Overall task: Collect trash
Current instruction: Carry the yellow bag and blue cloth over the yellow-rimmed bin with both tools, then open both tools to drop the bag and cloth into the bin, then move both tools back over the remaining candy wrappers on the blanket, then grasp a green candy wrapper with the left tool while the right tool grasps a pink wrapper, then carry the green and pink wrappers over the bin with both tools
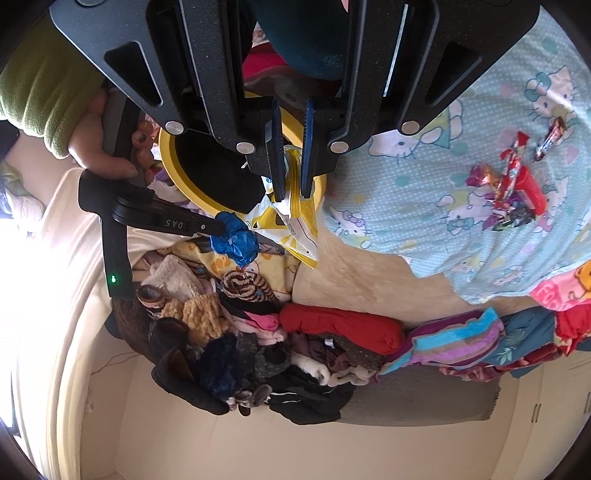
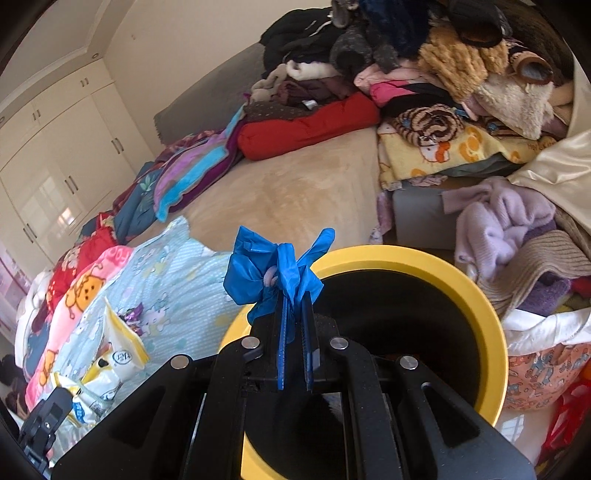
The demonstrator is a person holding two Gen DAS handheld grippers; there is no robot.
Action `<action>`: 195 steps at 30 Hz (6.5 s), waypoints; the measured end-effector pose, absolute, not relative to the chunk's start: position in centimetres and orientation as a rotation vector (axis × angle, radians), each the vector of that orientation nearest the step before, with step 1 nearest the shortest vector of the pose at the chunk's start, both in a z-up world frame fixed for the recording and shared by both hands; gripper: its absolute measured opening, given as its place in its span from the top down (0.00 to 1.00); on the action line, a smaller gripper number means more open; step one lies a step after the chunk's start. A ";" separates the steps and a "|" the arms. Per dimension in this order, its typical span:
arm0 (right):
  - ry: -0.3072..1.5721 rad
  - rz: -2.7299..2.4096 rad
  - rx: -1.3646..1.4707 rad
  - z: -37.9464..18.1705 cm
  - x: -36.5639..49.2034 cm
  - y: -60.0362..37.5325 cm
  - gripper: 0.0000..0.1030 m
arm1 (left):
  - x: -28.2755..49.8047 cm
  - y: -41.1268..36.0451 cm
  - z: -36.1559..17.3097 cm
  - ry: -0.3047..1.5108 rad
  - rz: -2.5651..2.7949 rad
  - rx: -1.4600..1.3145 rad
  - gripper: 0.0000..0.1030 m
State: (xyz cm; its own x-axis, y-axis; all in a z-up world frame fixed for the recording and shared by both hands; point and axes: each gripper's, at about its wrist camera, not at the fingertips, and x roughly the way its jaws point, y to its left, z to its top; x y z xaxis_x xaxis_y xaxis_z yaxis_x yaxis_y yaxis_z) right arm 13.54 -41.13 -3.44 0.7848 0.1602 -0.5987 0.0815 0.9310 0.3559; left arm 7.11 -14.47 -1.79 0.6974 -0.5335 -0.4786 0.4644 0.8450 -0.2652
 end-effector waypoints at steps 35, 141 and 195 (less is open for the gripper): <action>0.759 -0.064 0.457 -7.2 14.4 -47.0 0.93 | 9.5 -23.7 -6.7 0.716 -0.702 0.032 0.96; 0.824 0.482 0.108 -9.4 21.2 -13.4 0.32 | 24.6 6.4 -8.9 0.817 -0.144 -0.150 0.39; 0.776 0.466 0.292 -6.7 17.3 -20.4 0.81 | 19.6 1.7 -2.6 0.655 -0.293 -0.177 0.99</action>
